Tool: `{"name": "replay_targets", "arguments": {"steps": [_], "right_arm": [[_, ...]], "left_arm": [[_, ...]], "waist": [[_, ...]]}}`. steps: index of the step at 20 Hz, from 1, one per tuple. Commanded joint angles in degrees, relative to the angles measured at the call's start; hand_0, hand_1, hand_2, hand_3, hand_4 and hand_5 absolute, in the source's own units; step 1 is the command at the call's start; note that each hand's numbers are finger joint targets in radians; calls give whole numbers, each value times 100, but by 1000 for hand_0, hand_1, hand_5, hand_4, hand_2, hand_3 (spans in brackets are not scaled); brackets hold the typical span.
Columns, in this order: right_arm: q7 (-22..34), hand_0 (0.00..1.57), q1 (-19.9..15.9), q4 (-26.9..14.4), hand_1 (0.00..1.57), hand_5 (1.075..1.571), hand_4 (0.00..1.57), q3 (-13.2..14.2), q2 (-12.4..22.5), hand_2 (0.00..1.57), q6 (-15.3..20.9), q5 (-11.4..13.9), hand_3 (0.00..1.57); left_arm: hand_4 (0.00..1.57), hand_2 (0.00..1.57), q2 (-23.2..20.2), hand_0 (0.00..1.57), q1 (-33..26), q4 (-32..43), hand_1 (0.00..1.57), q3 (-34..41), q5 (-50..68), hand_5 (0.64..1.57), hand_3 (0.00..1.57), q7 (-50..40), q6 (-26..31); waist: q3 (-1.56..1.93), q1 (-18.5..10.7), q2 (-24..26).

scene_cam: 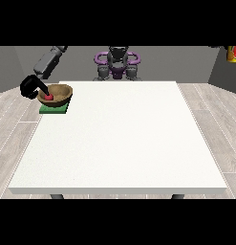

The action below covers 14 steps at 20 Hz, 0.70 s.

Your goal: Pick the cup and pour the ball into the bowl, then pick the bowl and place it on the pad

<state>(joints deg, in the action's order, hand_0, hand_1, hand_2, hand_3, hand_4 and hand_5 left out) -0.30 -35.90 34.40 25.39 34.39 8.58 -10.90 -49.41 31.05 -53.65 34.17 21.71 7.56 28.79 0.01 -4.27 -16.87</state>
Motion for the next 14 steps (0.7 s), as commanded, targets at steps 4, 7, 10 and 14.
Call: {"name": "replay_targets", "arguments": {"steps": [4, 7, 10, 14], "right_arm": [[-216, 194, -94, -447, 194, 1454, 0, -121, 307, 412, -319, 177, 787], [-21, 0, -153, -419, 0, 1410, 0, -425, 152, 0, -359, 382, 0], [168, 0, -68, -466, 0, 1407, 0, -646, 52, 0, -433, 543, 0], [818, 0, -253, -79, 0, 1375, 200, -794, 515, 0, -890, 568, 0]], "left_arm": [[1194, 0, -87, 0, 12, -298, 0, 19, 204, 1569, 0, -90, 75], [1208, 0, -77, 0, 39, -234, 0, -74, 154, 1569, 0, -240, -51], [1190, 0, 555, 0, -166, -692, 0, -446, -42, 1569, 0, -293, -457], [1190, 0, 417, 0, -409, -5, 0, -389, -150, 1569, 0, -188, -225]], "waist": [[6, -284, -257], [4, -204, 10], [3, -91, 574], [-13, 221, 1099]]}}
